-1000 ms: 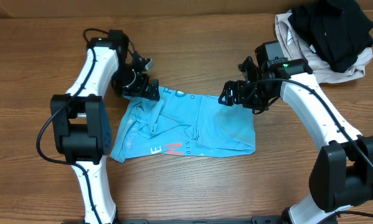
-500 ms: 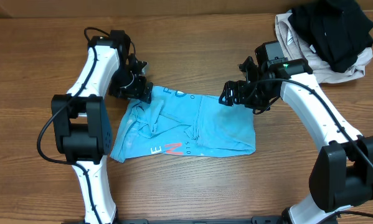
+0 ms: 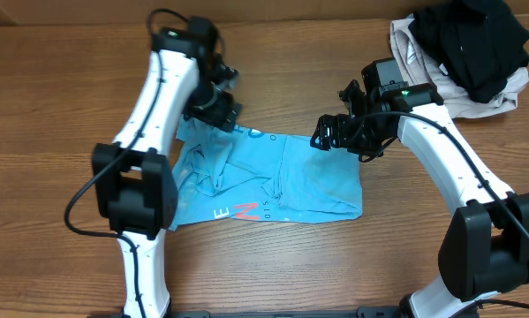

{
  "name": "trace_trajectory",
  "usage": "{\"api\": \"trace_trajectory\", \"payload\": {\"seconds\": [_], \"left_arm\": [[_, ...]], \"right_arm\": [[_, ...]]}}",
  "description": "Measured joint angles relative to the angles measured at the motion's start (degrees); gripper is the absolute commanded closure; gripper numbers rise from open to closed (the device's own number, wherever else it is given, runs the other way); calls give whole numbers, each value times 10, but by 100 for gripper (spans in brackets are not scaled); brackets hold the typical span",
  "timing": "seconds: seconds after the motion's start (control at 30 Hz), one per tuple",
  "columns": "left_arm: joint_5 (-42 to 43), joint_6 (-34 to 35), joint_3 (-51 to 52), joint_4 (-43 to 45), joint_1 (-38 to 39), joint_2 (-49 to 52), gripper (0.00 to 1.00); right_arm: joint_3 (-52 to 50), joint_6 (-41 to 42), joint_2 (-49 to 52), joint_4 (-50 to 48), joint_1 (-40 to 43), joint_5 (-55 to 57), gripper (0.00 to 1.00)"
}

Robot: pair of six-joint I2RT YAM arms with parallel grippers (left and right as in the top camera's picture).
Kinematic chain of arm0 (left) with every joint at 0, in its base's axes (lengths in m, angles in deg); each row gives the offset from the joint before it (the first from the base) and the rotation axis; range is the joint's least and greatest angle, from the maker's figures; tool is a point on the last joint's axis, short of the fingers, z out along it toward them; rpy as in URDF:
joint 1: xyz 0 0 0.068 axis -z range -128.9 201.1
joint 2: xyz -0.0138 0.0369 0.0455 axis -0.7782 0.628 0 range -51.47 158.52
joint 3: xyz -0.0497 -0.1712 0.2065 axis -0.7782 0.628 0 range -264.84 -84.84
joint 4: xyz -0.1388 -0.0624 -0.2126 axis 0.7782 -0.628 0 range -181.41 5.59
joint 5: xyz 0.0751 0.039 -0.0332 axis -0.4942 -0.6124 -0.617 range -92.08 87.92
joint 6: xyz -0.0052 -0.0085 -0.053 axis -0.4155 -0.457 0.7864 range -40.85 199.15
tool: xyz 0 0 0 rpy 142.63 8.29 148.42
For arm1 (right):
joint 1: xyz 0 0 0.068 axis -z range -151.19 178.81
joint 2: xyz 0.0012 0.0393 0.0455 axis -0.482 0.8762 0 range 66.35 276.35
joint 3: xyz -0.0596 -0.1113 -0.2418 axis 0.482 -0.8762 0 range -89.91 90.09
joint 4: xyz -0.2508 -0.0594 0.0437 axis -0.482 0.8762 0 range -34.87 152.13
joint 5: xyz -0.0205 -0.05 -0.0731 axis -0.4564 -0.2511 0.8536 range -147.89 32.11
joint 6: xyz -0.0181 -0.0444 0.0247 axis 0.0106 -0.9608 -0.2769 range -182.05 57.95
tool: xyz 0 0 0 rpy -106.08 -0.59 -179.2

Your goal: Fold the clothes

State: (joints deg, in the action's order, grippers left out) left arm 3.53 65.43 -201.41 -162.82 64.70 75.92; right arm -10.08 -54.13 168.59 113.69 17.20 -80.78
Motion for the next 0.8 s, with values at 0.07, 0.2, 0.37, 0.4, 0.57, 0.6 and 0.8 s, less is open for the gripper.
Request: {"api": "trace_trajectory", "payload": {"seconds": [0.07, 0.2, 0.37, 0.4, 0.57, 0.6, 0.8], "left_arm": [[-13, 0, 23, 9, 14, 0, 20], [-28, -1, 54, 11, 16, 0, 28], [-33, 0, 64, 26, 14, 0, 28], [-33, 0, 66, 30, 14, 0, 27], [-33, 0, 89, 40, 24, 0, 28], [-33, 0, 94, 43, 28, 0, 29], [-38, -2, 101, 47, 39, 0, 64]], "right_arm": [[0, 0, 0, 1, 0, 0, 1], [0, 0, 0, 2, 0, 0, 1], [0, 0, 0, 0, 0, 0, 1], [0, 0, 0, 0, 0, 0, 1], [0, 0, 0, 0, 0, 0, 1], [0, 0, 0, 0, 0, 0, 1], [0, 0, 0, 0, 0, 0, 1]]}}
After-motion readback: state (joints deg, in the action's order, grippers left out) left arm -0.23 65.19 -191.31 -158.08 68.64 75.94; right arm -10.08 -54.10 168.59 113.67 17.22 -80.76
